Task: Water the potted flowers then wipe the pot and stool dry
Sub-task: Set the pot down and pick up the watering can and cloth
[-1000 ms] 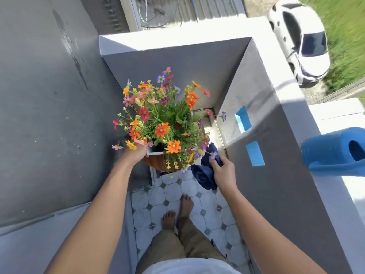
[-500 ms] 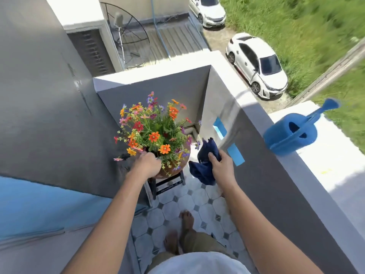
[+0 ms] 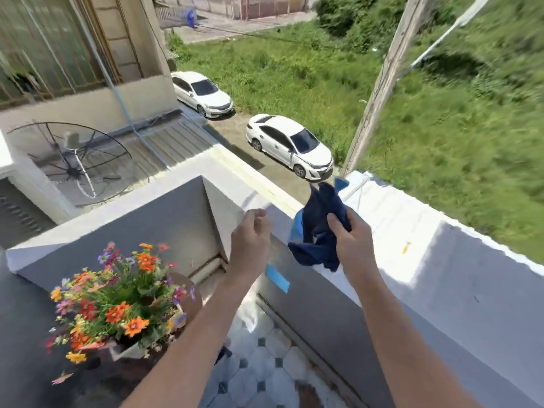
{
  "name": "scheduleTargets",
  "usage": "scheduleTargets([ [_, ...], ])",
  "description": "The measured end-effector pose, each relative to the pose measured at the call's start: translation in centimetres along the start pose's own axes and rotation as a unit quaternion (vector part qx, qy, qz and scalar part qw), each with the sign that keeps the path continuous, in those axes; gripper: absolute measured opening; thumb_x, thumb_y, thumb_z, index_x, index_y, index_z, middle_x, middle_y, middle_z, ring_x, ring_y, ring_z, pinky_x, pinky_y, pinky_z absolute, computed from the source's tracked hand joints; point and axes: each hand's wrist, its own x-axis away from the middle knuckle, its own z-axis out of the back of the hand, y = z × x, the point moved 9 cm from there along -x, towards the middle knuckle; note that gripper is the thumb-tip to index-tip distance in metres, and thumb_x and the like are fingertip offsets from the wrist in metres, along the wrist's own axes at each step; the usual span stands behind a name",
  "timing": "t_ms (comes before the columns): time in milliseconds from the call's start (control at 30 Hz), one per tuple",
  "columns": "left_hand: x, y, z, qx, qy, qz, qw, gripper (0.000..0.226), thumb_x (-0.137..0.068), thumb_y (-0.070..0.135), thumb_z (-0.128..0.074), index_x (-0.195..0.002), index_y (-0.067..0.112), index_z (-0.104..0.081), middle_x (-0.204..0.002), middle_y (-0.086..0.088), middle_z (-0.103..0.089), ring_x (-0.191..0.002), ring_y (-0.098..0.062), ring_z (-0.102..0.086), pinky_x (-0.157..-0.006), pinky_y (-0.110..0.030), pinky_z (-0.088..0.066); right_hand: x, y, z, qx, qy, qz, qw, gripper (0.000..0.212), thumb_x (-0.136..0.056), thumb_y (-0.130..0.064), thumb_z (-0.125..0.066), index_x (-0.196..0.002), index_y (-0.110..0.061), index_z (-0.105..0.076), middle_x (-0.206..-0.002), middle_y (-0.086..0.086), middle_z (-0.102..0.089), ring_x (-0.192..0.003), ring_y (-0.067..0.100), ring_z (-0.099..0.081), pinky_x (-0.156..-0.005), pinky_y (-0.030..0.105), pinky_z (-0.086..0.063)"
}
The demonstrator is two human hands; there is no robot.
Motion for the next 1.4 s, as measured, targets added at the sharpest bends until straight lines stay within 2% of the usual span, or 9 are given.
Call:
scheduleTargets([
  [100,-0.9,1.0,-7.9,0.081,-0.059,0.047,0.994,0.020,-0.098,0.031,-0.050,-0.096,0.016,-0.063,-0.082,-0.001,-0.067,-0.065,-0.017,-0.058,-0.061,-0.029,-0.045,-3.1,-0.1,5.3,-0.023,0.035,0.001,0.999,0.012,-0.100,-0.014,-0.056,-0.103,-0.014,-0.067,-0.078,0.004,-0.068,-0.064,0.018,-0.064,-0.061,0.032,-0.050],
  [233,-1.2,-0.4,-17.6,0.239,-0.105,0.208,0.943,0.019,-0.099,0.024,-0.048,-0.092,0.016,-0.064,-0.083,-0.008,-0.064,-0.051,-0.015,-0.049,-0.044,-0.028,-0.040,-7.0,1.4,10.6,-0.042,0.062,-0.010,0.997,0.011,-0.101,-0.010,-0.055,-0.102,-0.005,-0.065,-0.065,-0.005,-0.063,-0.053,0.014,-0.061,-0.049,0.026,-0.048],
  [400,-1.5,-2.7,-25.9,0.377,-0.039,0.351,0.856,0.012,-0.095,0.024,-0.052,-0.098,0.016,-0.059,-0.091,-0.006,-0.062,-0.055,-0.014,-0.046,-0.051,-0.029,-0.040,-10.2,4.0,14.0,-0.092,0.043,-0.052,0.993,0.015,-0.102,-0.005,-0.051,-0.109,0.001,-0.064,-0.064,-0.004,-0.067,-0.052,0.009,-0.061,-0.049,0.022,-0.051],
  [567,-3.7,-4.3,-29.2,0.518,0.070,0.363,0.771,0.027,-0.095,0.029,-0.057,-0.120,0.019,-0.056,-0.094,-0.002,-0.057,-0.054,-0.012,-0.045,-0.048,-0.023,-0.037,-12.8,6.0,14.4,-0.093,0.016,-0.076,0.993,0.018,-0.102,-0.006,-0.052,-0.112,0.001,-0.064,-0.080,0.010,-0.065,-0.060,0.011,-0.064,-0.054,0.023,-0.054],
  [633,-4.5,-4.6,-29.5,0.534,0.090,0.360,0.760,0.029,-0.095,0.029,-0.059,-0.120,0.016,-0.055,-0.097,-0.003,-0.057,-0.050,-0.010,-0.044,-0.043,-0.022,-0.035,-13.4,6.5,14.1,-0.097,0.007,-0.080,0.992,0.017,-0.101,-0.007,-0.053,-0.111,-0.002,-0.066,-0.084,0.012,-0.065,-0.064,0.013,-0.065,-0.056,0.024,-0.055],
  [867,-5.6,-6.3,-26.0,0.452,0.148,0.316,0.821,0.029,-0.102,0.033,-0.046,-0.084,0.011,-0.055,-0.068,0.002,-0.048,-0.046,-0.007,-0.038,-0.045,-0.025,-0.030,-14.8,7.0,10.7,-0.107,-0.043,-0.082,0.990,0.017,-0.102,-0.008,-0.052,-0.113,-0.003,-0.065,-0.070,-0.002,-0.069,-0.057,0.011,-0.064,-0.053,0.024,-0.053],
  [1167,-5.5,-11.0,-12.1,0.313,0.177,0.248,0.900,0.032,-0.102,0.041,-0.041,-0.082,0.019,-0.051,-0.064,0.006,-0.041,-0.049,-0.006,-0.033,-0.044,-0.022,-0.028,-12.6,8.0,0.3,-0.096,-0.155,-0.093,0.979,0.015,-0.097,-0.023,-0.057,-0.094,-0.015,-0.069,-0.085,0.005,-0.063,-0.081,0.024,-0.059,-0.074,0.043,-0.050],
  [1300,-6.0,-16.4,-7.0,0.198,0.165,0.280,0.925,0.034,-0.101,0.046,-0.039,-0.082,0.021,-0.054,-0.063,0.005,-0.039,-0.052,-0.008,-0.035,-0.047,-0.024,-0.031,-11.0,8.9,-6.3,-0.070,-0.215,-0.092,0.970,0.018,-0.098,-0.021,-0.055,-0.096,-0.007,-0.067,-0.083,0.005,-0.065,-0.080,0.018,-0.062,-0.073,0.038,-0.050],
  [1400,-7.0,-21.6,-5.9,0.094,0.094,0.300,0.945,0.040,-0.101,0.050,-0.034,-0.084,0.019,-0.054,-0.066,0.005,-0.044,-0.058,-0.014,-0.041,-0.055,-0.030,-0.036,-10.1,12.1,-11.1,-0.019,-0.243,-0.104,0.964,0.017,-0.100,-0.019,-0.054,-0.095,-0.010,-0.067,-0.081,0.002,-0.068,-0.077,0.015,-0.066,-0.070,0.032,-0.052],
])
